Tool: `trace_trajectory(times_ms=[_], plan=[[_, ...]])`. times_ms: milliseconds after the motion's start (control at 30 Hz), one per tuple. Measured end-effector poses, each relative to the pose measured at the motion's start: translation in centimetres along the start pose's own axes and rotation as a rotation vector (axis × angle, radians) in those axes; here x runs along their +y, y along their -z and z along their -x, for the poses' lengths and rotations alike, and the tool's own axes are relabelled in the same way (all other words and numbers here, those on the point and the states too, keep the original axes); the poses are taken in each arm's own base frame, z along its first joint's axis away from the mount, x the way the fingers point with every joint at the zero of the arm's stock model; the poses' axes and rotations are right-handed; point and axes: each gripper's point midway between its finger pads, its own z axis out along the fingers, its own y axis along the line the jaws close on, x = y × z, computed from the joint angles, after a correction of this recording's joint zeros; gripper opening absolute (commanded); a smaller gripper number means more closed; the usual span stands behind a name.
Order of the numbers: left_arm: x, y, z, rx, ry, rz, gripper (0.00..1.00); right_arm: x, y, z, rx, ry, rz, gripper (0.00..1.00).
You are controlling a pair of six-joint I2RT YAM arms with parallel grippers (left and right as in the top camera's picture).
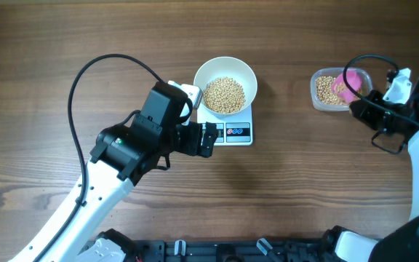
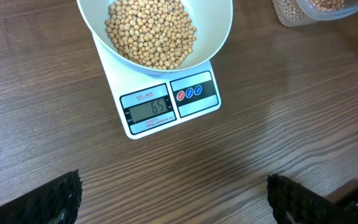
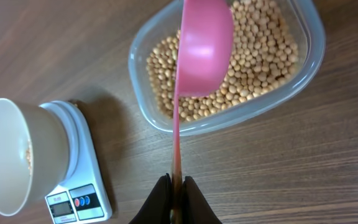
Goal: Scoop item into bowl and weigh 150g on scale
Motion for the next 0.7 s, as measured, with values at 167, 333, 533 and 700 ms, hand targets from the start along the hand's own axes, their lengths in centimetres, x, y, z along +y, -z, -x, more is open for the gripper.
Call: trace_trajectory(times_ms=[167, 333, 533, 700], plan=[[0.0, 0.0, 0.0, 0.000, 0.000, 0.000, 1.00, -0.7, -1.0, -0.4, 0.037, -0.018, -0.009, 0.19], [0.0, 0.0, 0.0, 0.000, 0.000, 0.000, 1.00, -0.7, -1.0, -0.3, 0.033, -0.009, -0.010, 0.33], [0.0, 0.0, 0.0, 0.000, 0.000, 0.000, 1.00, -0.8, -1.0, -0.8, 0.053, -0.018, -0.017, 0.57], [0.0, 0.0, 0.0, 0.000, 0.000, 0.000, 1.00, -1.1, -0.8, -2.6, 0.124, -0.197, -0.043, 0.74]])
